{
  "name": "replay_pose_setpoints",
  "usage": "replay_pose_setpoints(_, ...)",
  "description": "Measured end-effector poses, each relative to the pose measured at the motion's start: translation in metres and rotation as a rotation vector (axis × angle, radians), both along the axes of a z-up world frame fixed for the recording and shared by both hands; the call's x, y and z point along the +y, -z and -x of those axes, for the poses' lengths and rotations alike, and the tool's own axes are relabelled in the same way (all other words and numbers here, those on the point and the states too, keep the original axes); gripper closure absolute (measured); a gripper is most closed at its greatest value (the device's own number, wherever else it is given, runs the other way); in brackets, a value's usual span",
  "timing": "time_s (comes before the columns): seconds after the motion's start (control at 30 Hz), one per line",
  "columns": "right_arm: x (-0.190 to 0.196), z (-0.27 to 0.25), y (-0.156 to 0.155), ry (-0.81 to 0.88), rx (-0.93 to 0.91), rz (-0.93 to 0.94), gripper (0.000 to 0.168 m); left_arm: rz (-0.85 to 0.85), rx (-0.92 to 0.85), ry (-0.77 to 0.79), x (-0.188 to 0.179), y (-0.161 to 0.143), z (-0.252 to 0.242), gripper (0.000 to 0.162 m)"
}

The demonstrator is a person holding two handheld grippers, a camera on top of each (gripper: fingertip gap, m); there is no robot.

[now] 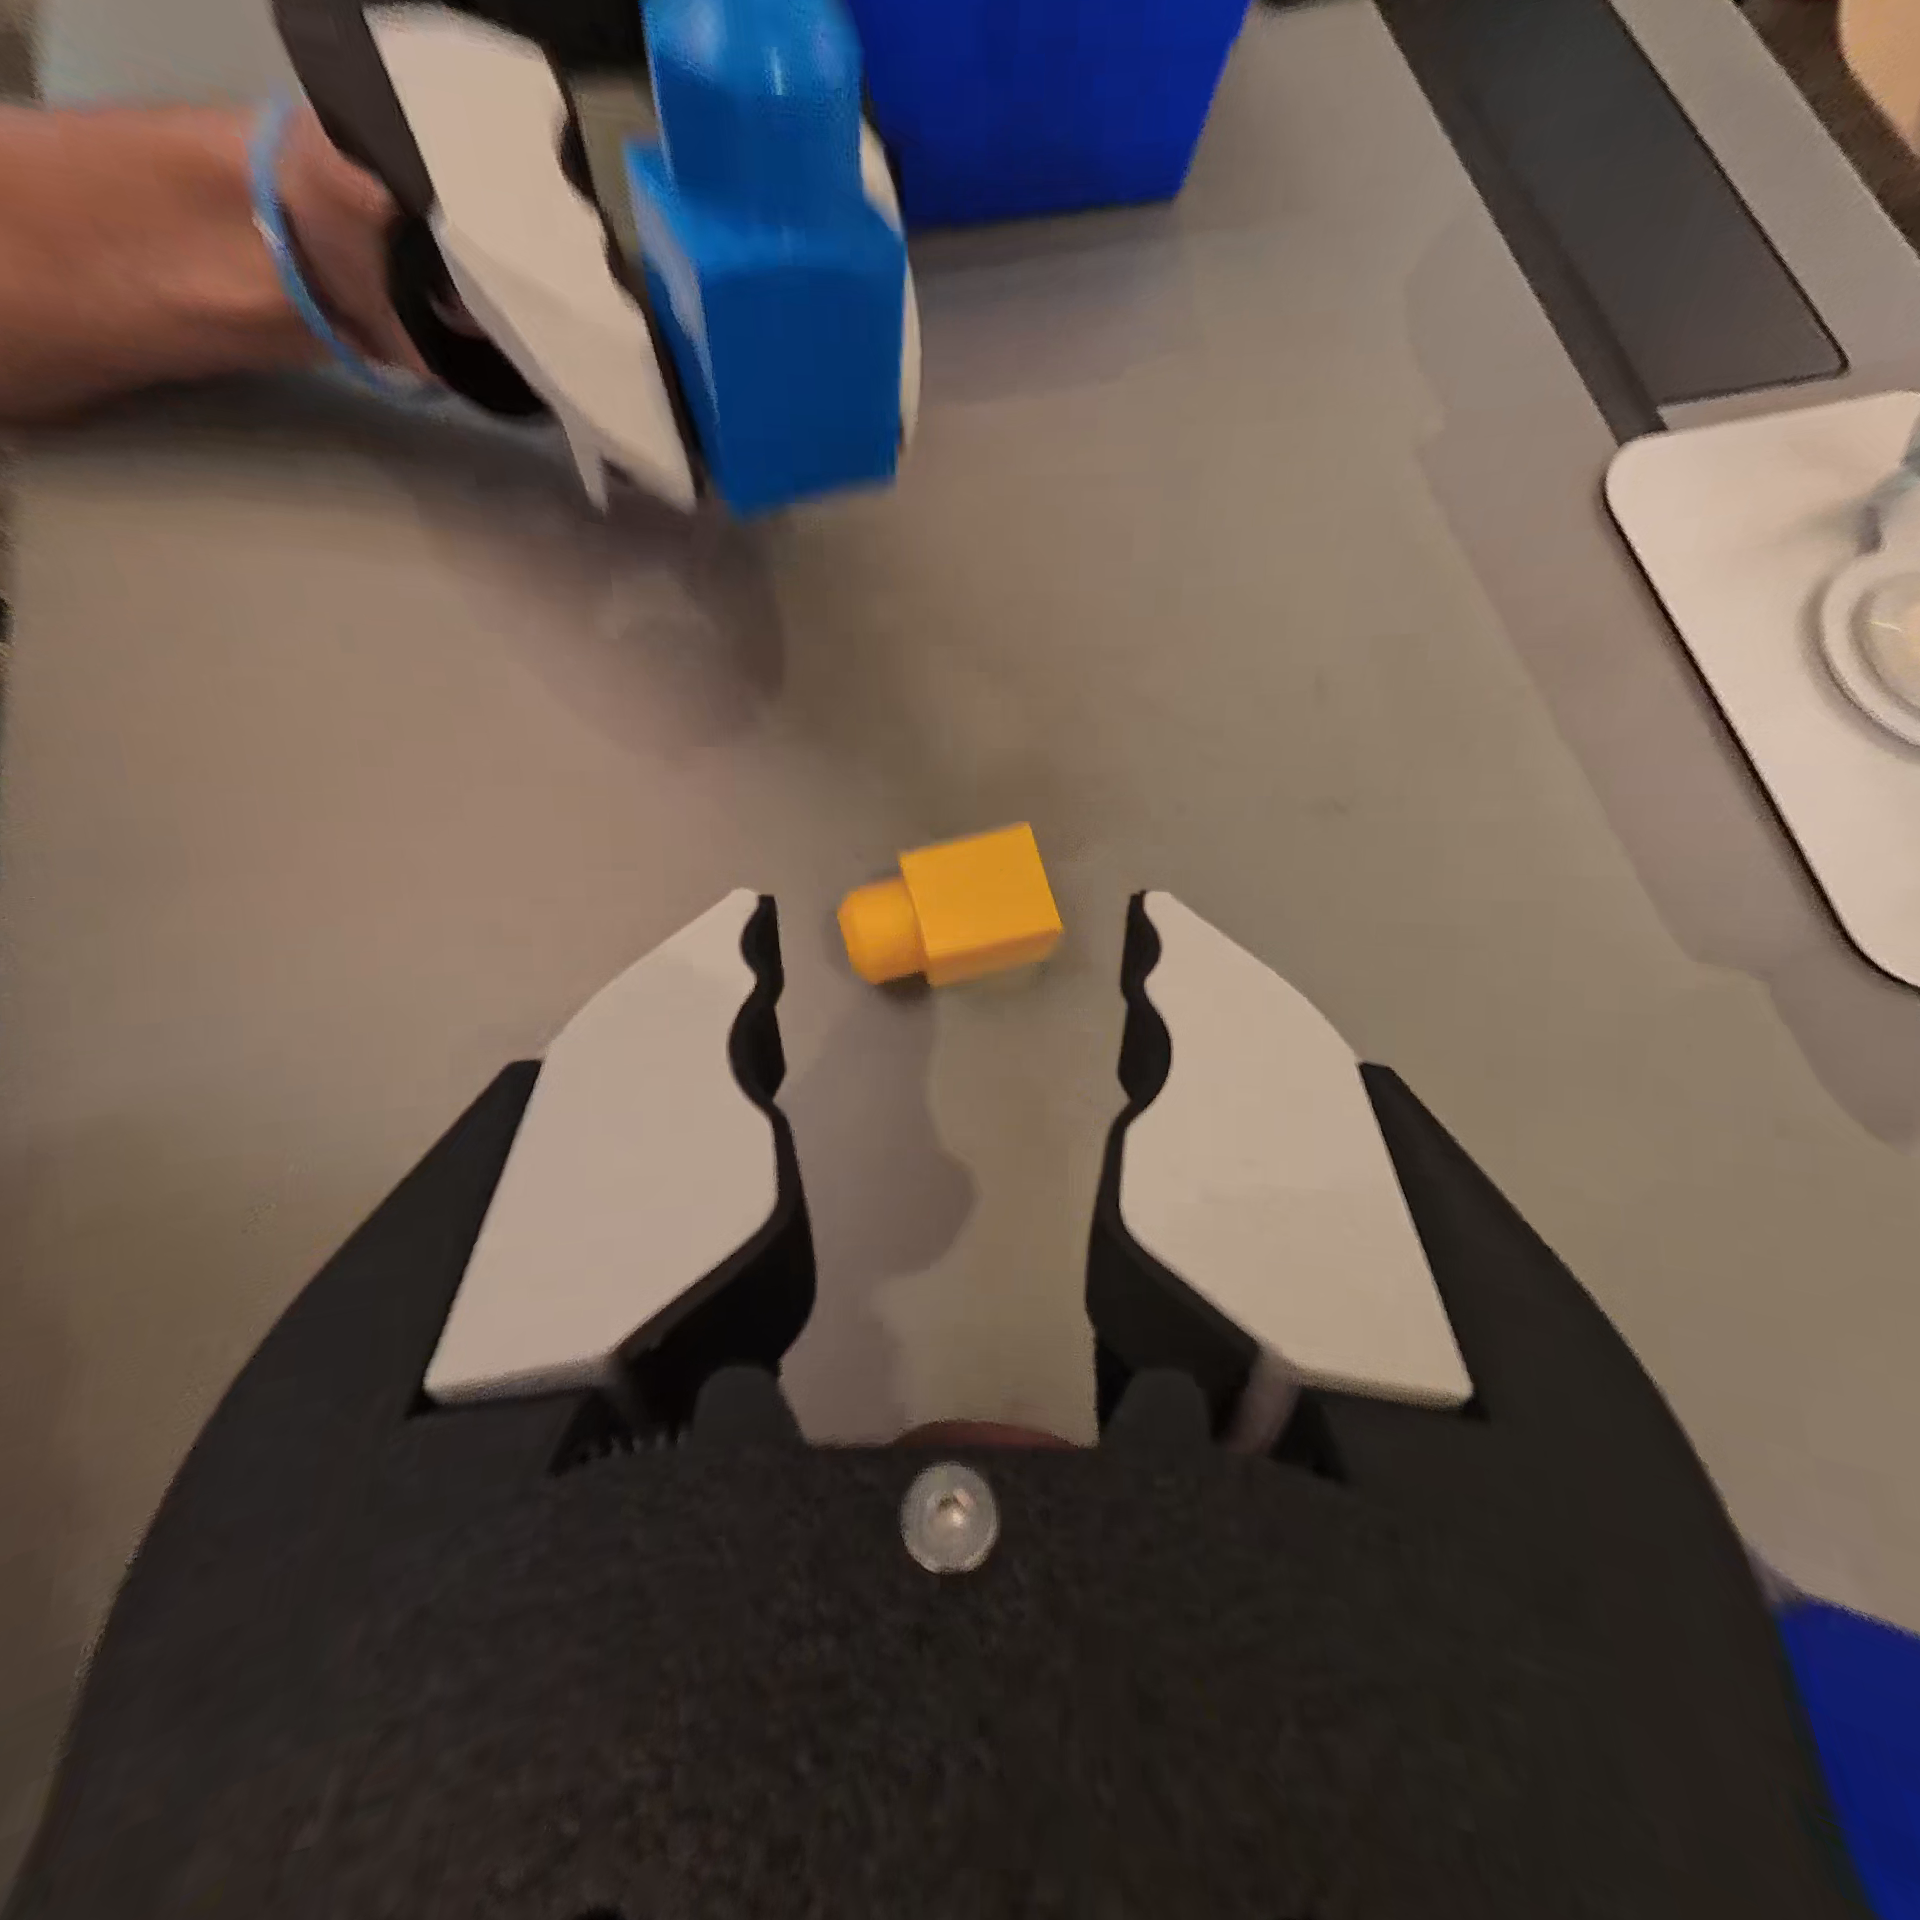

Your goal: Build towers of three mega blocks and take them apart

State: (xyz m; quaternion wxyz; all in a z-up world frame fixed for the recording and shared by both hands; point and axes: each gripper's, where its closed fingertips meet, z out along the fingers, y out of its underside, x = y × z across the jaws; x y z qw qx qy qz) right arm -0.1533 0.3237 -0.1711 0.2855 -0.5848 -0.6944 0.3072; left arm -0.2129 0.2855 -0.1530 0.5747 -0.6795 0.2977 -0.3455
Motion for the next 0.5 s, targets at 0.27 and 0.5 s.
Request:
replay_pose_setpoints(0.27,-0.004,-0.004,0.041,0.208,-0.163,-0.153,0.096,-0.043,-0.011,-0.138,0.01,-0.011,0.025,0.125)
replay_pose_setpoints(0.5,-0.011,0.014,0.072,0.619,-0.081,-0.031,0.093,-0.032,0.032,-0.11,0.007,-0.004,0.014,0.125)
